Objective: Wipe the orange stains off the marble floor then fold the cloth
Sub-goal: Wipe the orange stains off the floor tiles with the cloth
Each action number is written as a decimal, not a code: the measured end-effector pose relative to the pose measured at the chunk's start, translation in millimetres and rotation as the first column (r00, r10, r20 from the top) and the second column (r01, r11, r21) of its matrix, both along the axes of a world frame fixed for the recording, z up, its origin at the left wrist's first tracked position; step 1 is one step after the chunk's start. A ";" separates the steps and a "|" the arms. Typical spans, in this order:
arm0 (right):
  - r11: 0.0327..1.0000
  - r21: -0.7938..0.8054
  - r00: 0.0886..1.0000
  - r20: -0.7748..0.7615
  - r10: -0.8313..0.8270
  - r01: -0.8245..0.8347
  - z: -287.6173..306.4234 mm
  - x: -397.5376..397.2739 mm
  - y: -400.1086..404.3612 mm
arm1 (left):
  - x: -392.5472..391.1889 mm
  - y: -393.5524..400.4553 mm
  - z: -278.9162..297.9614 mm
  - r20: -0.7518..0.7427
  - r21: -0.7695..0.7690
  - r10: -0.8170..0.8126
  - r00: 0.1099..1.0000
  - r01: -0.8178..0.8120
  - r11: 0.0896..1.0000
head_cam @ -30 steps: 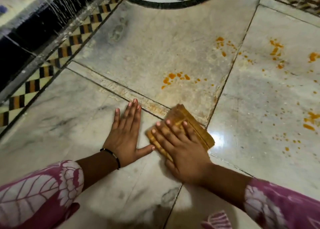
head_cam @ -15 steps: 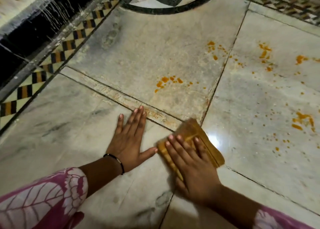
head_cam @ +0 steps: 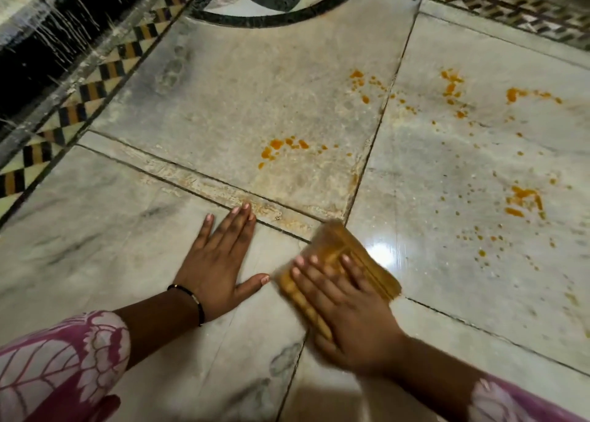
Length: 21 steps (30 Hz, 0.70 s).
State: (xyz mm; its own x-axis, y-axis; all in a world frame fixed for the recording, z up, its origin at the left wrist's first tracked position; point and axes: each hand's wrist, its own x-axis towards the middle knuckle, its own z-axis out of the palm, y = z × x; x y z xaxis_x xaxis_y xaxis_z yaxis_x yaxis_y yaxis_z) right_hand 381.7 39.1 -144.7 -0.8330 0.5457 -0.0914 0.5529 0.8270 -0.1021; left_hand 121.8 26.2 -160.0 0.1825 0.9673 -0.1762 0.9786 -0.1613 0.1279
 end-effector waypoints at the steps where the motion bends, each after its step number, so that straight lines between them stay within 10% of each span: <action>1: 0.999 0.012 0.999 -0.006 -0.033 0.033 -1.8 -8.5 21.4 | -0.8 0.7 0.2 -0.008 -0.006 0.000 1.000 0.000 1.000; 8: 0.785 0.060 0.787 -0.012 -0.617 0.616 4.2 63.2 45.5 | -4.6 1.1 1.2 -0.017 -0.014 -0.023 1.000 0.023 1.000; 16: 1.000 0.008 1.000 0.002 -0.015 0.015 0.8 3.0 1.2 | -3.7 1.4 -0.8 -0.021 -0.010 -0.039 0.999 0.039 0.999; 21: 0.815 0.026 0.815 -0.004 -0.579 0.579 -1.9 39.3 74.2 | -5.7 2.4 2.3 0.002 -0.034 -0.033 0.999 0.033 0.999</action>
State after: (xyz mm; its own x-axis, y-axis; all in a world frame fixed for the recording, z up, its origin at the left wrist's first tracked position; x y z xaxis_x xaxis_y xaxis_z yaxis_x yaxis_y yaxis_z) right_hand 421.0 113.3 -146.6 -0.3622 0.9291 -0.0744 0.9307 0.3562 -0.0830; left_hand 116.1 28.5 -157.7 0.2148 0.9541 -0.2089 0.9725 -0.1893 0.1354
